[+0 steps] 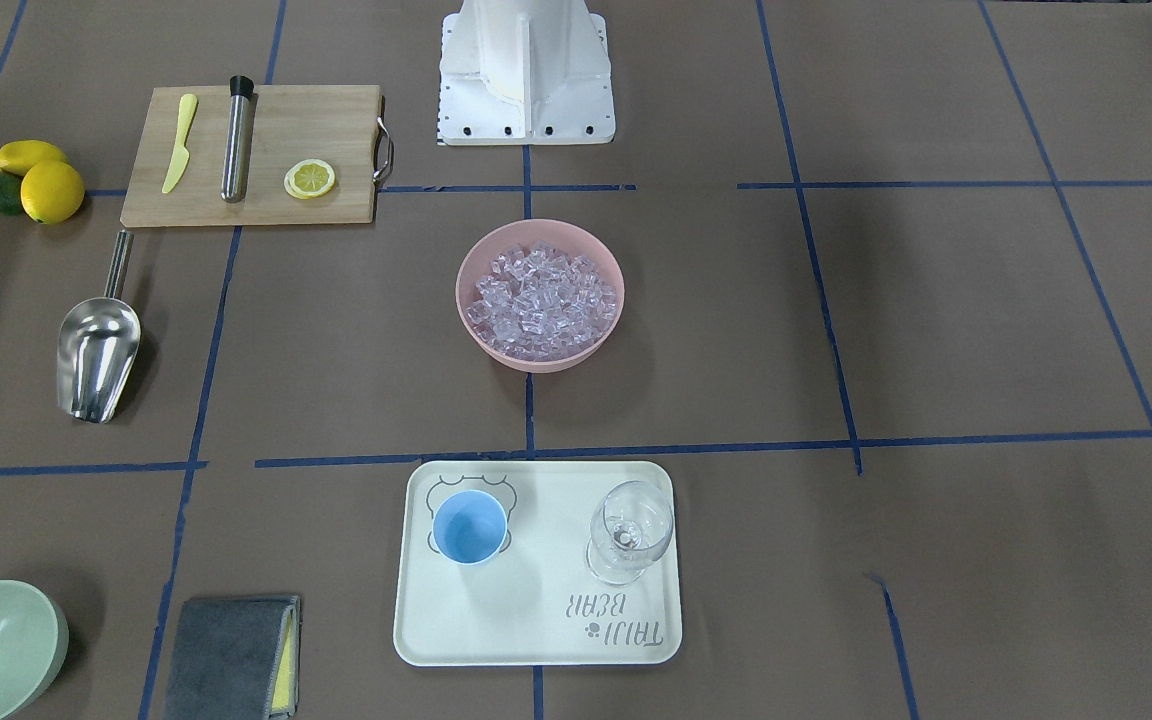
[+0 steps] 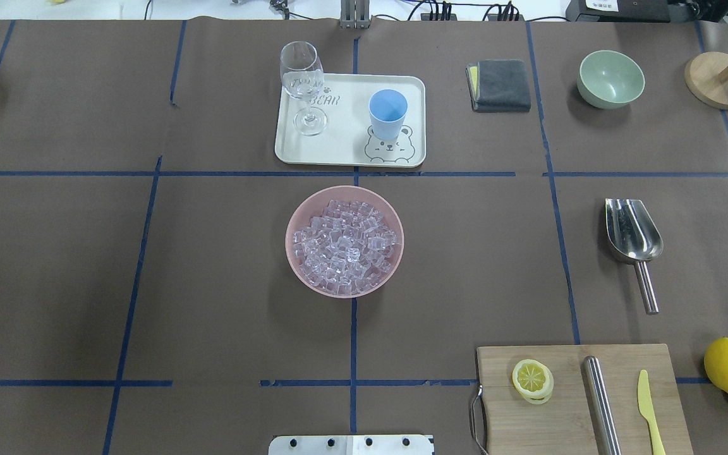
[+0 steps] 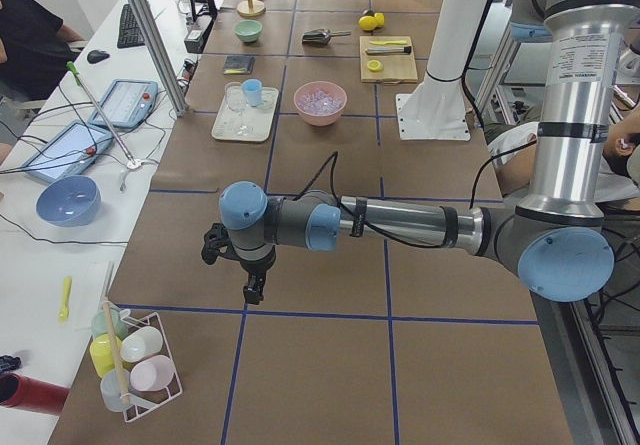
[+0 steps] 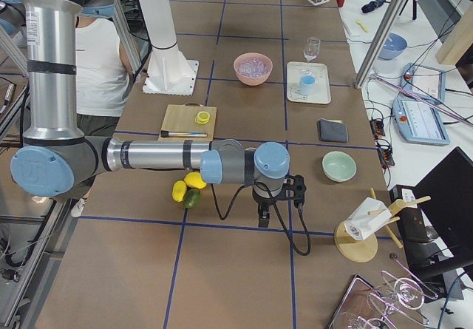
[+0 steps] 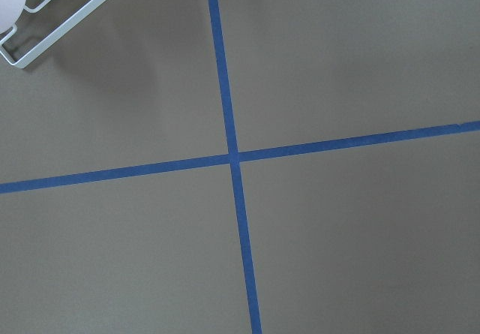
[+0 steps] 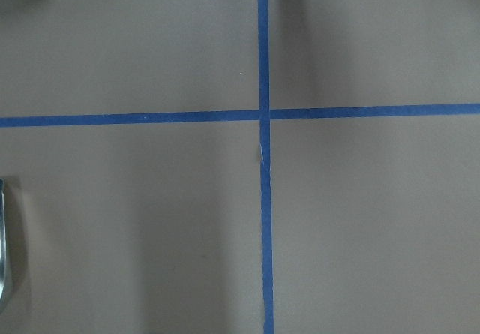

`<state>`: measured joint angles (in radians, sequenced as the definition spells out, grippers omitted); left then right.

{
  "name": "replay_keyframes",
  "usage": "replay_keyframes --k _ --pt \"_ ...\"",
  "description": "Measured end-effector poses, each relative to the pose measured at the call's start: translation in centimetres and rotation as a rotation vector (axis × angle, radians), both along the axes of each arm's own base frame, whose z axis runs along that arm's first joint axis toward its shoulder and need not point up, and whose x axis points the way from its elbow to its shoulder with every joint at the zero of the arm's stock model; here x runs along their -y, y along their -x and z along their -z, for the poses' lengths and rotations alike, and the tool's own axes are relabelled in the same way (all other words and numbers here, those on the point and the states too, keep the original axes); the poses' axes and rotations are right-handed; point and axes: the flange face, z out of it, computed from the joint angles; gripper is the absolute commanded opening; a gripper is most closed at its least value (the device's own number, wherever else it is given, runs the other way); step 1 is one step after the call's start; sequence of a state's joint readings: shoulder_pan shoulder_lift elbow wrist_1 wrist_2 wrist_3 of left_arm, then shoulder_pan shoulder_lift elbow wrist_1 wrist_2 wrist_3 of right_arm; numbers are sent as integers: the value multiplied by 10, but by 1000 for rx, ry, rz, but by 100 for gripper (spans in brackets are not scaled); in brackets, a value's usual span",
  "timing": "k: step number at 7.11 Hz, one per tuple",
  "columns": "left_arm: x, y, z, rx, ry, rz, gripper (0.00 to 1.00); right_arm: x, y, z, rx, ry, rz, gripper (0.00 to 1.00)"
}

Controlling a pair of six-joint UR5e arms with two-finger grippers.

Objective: Put ice in cup with scoop

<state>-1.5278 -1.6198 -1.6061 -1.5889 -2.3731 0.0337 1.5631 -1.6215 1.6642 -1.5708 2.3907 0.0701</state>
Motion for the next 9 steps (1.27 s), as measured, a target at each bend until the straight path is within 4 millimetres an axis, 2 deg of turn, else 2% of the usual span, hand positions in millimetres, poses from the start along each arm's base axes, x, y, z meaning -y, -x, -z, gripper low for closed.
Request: replay_keyframes --k 2,3,4,6,7,8,9 --pt "1 0 9 0 -19 0 100 1 0 2 0 -15 0 100" --pt "3 0 24 -3 -45 2 100 3 0 6 -1 -34 0 100" --pt "6 -2 50 -10 -94 2 100 6 0 14 -3 -60 0 100" --pt "24 -8 125 -21 -252 -11 100 11 3 26 4 -98 -16 100" --pt "29 -11 156 -28 -340 -14 100 15 5 32 10 -101 -29 100" --pt "30 -17 179 -53 -430 -28 100 21 6 36 13 -100 -37 100" --pt "29 -28 190 -91 -481 -56 100 24 7 37 16 -97 -39 100"
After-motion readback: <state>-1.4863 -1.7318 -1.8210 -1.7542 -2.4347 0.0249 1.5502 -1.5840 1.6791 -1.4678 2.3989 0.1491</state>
